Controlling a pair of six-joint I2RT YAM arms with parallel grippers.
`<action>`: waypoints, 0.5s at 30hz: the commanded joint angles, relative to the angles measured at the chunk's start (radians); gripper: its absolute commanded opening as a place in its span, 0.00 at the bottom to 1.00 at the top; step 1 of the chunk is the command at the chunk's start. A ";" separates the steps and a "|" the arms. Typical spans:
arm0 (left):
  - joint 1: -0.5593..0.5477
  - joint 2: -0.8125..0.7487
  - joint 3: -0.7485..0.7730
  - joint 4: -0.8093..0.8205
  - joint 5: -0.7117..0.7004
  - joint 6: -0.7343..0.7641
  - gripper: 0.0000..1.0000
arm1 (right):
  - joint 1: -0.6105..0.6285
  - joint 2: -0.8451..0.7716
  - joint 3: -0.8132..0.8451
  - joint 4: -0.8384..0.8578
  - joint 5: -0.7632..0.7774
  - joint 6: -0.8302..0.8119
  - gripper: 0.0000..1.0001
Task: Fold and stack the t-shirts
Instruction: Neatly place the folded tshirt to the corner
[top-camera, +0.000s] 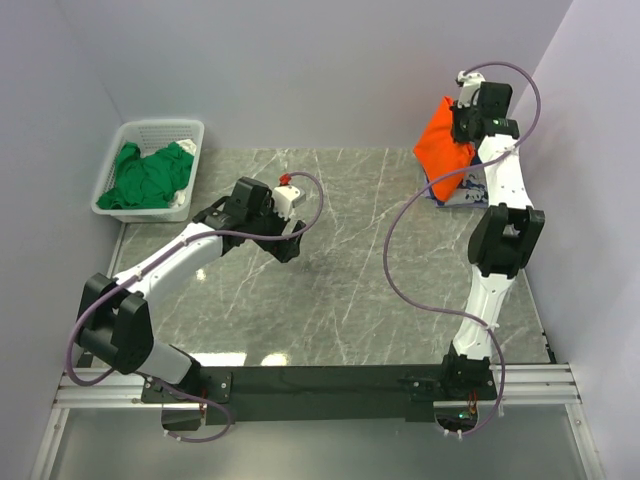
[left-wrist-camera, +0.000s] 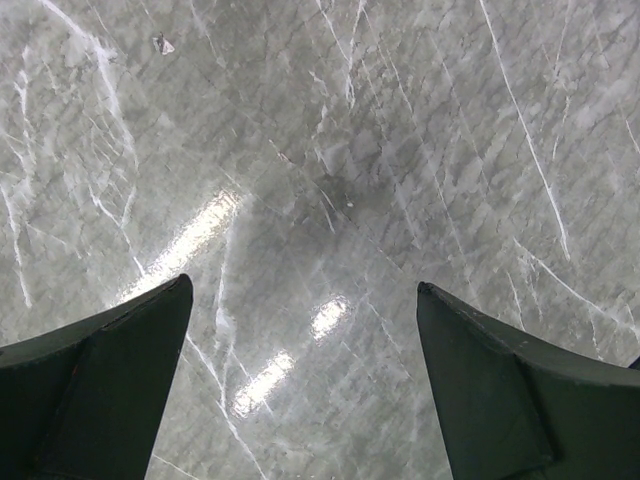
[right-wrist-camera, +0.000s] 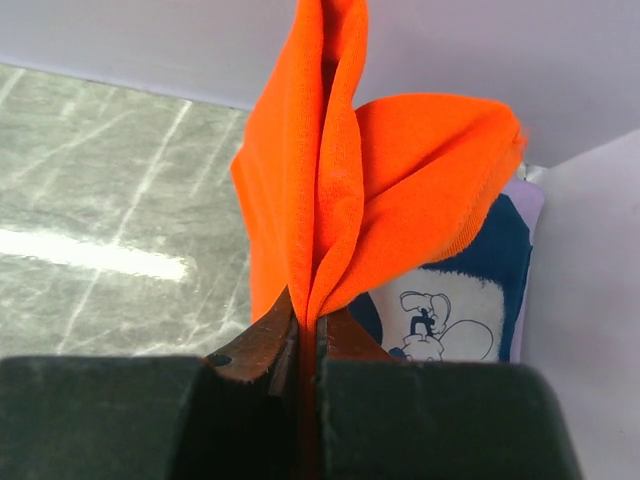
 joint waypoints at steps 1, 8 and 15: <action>0.002 0.005 0.046 -0.008 0.018 0.000 0.99 | -0.028 0.029 0.008 0.066 0.006 -0.027 0.00; 0.002 0.022 0.060 -0.012 0.028 -0.006 0.99 | -0.080 0.070 -0.011 0.096 -0.002 -0.070 0.00; 0.002 0.051 0.072 -0.015 0.035 -0.009 0.99 | -0.124 0.089 -0.067 0.147 0.011 -0.103 0.00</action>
